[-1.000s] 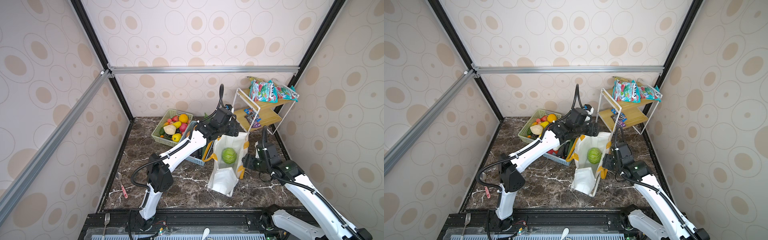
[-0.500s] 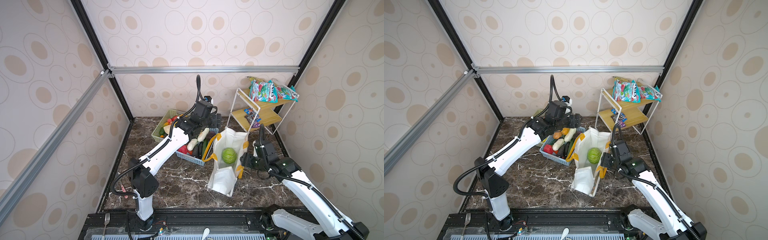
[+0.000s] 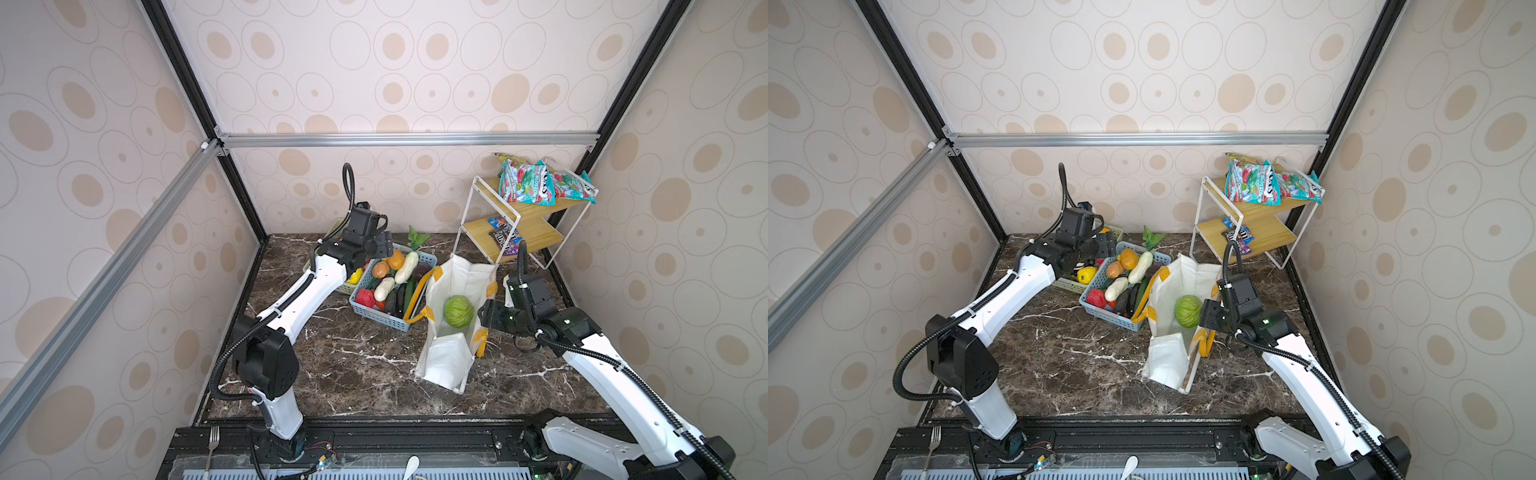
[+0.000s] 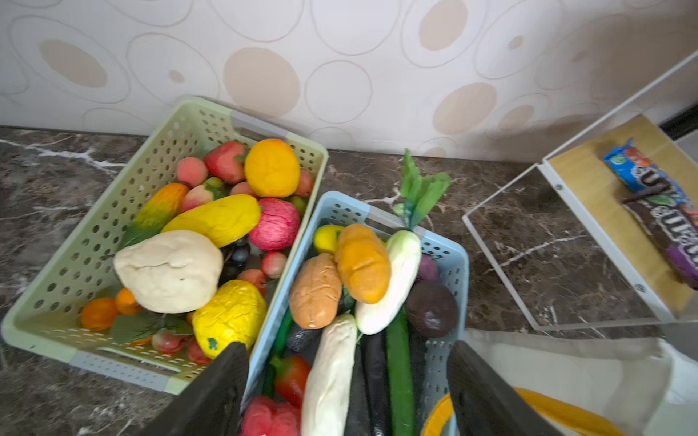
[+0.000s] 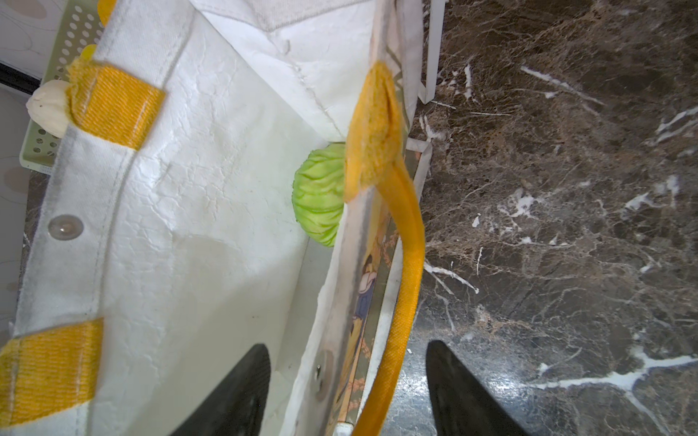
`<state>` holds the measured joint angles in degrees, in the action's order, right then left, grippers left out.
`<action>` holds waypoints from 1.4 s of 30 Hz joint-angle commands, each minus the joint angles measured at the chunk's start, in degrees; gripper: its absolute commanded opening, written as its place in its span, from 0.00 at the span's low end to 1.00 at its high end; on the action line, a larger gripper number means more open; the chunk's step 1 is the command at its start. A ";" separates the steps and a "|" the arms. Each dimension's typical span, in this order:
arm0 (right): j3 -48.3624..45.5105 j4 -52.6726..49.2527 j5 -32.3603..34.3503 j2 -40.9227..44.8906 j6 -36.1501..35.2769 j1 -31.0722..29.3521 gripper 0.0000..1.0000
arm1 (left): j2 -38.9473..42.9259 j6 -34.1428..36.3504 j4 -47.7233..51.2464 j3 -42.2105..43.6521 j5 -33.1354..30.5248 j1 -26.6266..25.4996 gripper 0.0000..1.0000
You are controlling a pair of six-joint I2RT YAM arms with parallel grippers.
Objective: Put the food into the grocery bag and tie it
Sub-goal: 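Withdraw the left gripper back toward the blue vegetable basket, then lower the left gripper onto the cream bun in the green fruit basket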
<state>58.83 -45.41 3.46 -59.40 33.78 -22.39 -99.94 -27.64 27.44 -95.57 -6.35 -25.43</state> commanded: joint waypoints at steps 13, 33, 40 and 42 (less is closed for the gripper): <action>0.63 0.66 -0.04 -1.03 0.92 0.34 0.69 | 4.66 -11.45 -13.14 16.82 5.04 11.47 0.85; 0.24 1.29 0.75 -0.75 1.63 0.33 0.69 | -3.31 -17.40 -20.55 19.06 9.33 17.92 0.85; -0.19 1.55 1.10 -0.59 2.03 0.30 0.69 | -6.88 -18.37 -21.46 17.40 8.66 18.22 0.85; -0.13 1.55 1.11 -0.55 2.30 0.35 0.69 | -7.85 -18.52 -21.77 16.83 8.63 18.30 0.85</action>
<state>58.83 -44.07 3.60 -60.88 35.09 -22.39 -106.83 -44.47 7.14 -75.81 3.14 -7.70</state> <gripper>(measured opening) 0.686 0.852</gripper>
